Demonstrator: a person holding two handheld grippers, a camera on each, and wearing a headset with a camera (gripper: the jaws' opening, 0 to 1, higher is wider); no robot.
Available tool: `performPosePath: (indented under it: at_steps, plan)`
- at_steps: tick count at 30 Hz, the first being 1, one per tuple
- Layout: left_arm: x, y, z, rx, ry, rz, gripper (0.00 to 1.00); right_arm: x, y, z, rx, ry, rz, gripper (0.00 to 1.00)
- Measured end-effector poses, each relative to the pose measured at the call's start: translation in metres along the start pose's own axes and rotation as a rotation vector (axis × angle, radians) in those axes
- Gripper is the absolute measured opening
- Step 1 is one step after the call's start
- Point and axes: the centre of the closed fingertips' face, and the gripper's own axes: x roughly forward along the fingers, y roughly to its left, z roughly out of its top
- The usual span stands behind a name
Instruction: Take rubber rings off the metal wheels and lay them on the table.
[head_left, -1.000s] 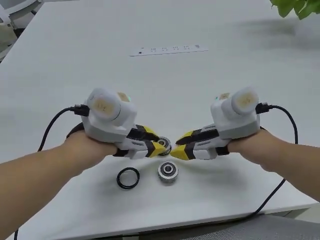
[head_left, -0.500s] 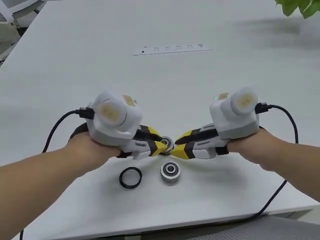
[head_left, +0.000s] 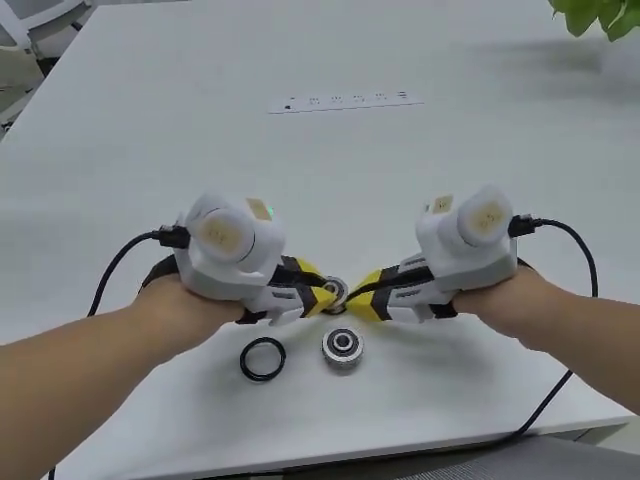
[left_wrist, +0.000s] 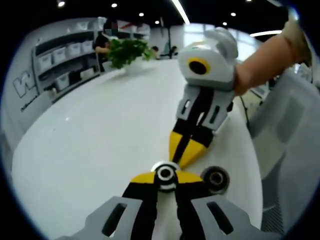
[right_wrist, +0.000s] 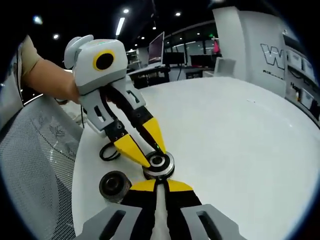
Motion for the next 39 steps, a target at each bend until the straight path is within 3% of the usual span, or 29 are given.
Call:
performPosePath:
  at_steps: [6,10,23,29,39]
  plan:
    - [0.000,0.002,-0.001,-0.003,-0.012,0.011,0.14,0.000,-0.002,0.000,0.049,-0.001,-0.018,0.00]
    - [0.001,0.002,-0.002,-0.004,-0.013,0.011,0.14,-0.001,-0.003,0.000,0.177,-0.038,-0.014,0.00]
    - [0.001,0.003,-0.003,-0.008,-0.008,0.018,0.13,-0.008,0.001,0.006,0.313,-0.108,-0.002,0.00]
    - [0.001,0.003,-0.004,-0.010,-0.007,0.020,0.13,-0.010,-0.003,0.012,0.360,-0.149,-0.003,0.00]
    - [0.001,0.003,-0.004,-0.018,0.002,0.024,0.13,-0.010,-0.001,0.017,0.392,-0.170,0.007,0.00]
